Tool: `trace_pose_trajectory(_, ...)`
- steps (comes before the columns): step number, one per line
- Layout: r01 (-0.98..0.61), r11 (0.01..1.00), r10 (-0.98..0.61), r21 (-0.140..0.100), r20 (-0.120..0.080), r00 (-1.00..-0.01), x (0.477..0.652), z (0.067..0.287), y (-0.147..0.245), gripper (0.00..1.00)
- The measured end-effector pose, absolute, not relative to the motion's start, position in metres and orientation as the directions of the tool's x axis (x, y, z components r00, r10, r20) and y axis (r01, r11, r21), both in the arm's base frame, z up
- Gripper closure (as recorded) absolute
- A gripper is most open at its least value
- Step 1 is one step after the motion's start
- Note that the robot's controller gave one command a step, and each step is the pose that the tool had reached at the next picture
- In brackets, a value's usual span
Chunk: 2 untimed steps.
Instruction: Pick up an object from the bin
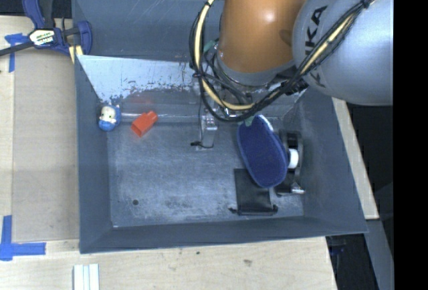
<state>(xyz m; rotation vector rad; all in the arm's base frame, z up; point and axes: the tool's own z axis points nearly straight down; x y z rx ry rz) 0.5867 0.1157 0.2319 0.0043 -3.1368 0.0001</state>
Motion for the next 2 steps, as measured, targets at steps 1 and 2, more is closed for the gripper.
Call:
trace_pose_trajectory(1,0.009,1.000,0.009,0.002,-0.007,-1.000,0.627,0.069,0.183,0.00)
trace_pose_trajectory(2,-0.029,1.000,-0.029,0.002,-0.008,-1.000,0.628,0.103,0.176,0.00)
